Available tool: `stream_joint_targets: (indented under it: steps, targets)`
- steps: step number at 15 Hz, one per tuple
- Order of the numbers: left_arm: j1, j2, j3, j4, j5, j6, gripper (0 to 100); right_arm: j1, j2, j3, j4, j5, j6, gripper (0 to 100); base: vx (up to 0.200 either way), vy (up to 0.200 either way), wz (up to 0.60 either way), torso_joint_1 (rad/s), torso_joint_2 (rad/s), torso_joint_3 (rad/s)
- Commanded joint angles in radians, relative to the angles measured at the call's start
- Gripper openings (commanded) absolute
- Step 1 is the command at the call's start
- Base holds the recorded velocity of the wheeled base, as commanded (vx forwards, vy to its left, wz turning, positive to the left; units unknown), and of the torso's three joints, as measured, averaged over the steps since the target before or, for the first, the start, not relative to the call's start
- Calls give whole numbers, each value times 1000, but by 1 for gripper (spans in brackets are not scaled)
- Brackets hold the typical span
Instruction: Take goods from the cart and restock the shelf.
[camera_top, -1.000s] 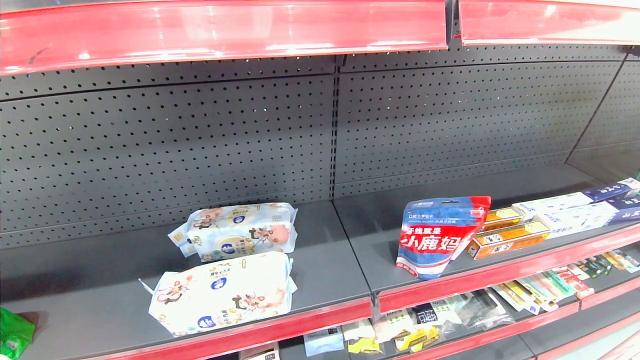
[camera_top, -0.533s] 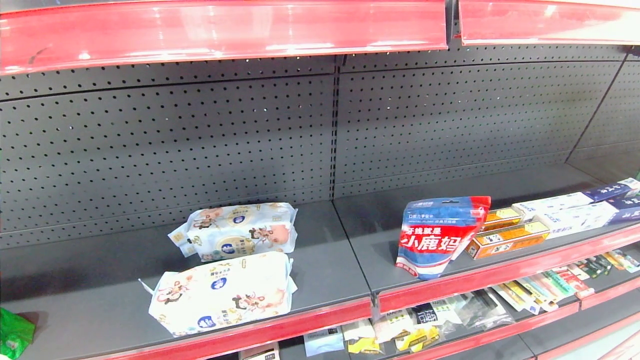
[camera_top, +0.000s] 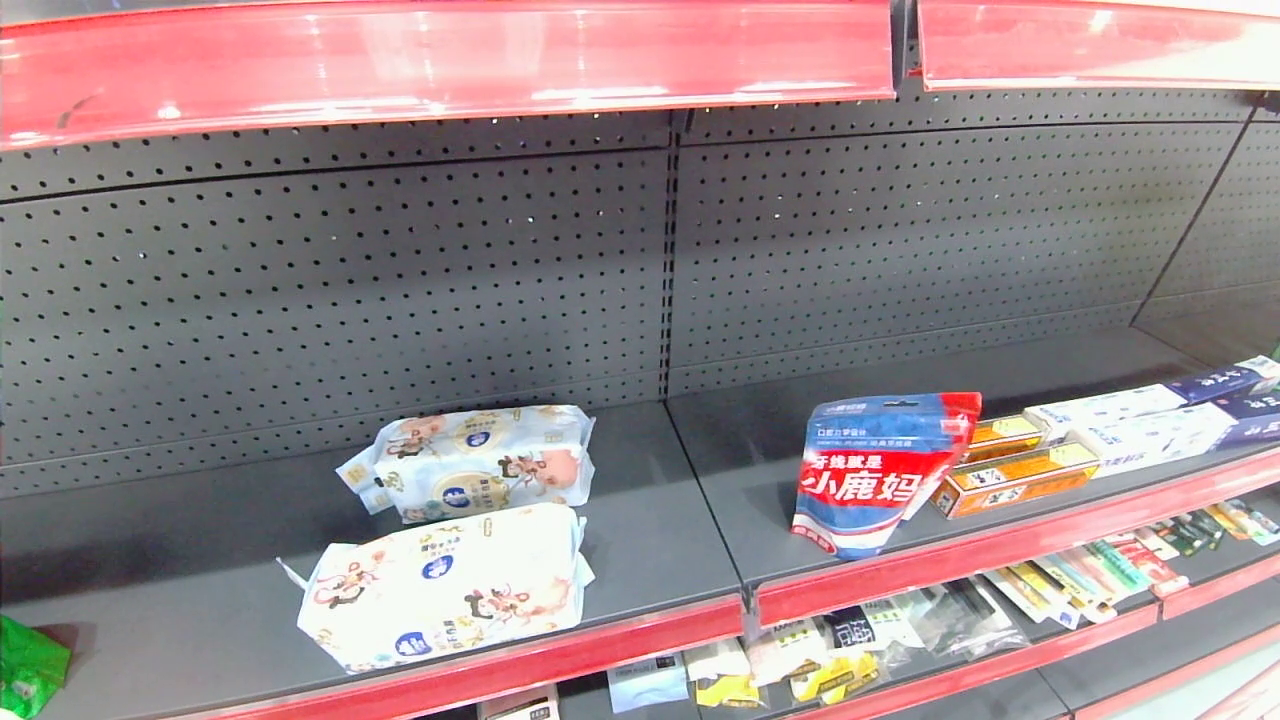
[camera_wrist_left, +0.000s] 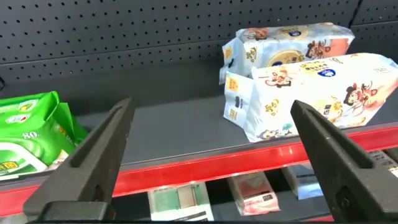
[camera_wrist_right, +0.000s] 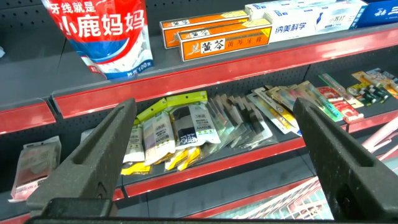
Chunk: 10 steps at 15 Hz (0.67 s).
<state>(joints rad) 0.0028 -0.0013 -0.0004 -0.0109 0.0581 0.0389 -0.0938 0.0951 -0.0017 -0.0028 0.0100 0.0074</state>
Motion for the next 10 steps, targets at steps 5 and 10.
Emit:
stream_joint_targets:
  steps: [5, 10]
  targets:
    - [0, 1, 0, 2, 3, -19, 100, 0, 2, 0, 0, 1, 0, 100, 0, 0, 0, 0, 0, 0]
    - [0, 1, 0, 2, 5, -21, 100, 2, 2, 0, 0, 1, -4, 100, 0, 0, 0, 0, 0, 0]
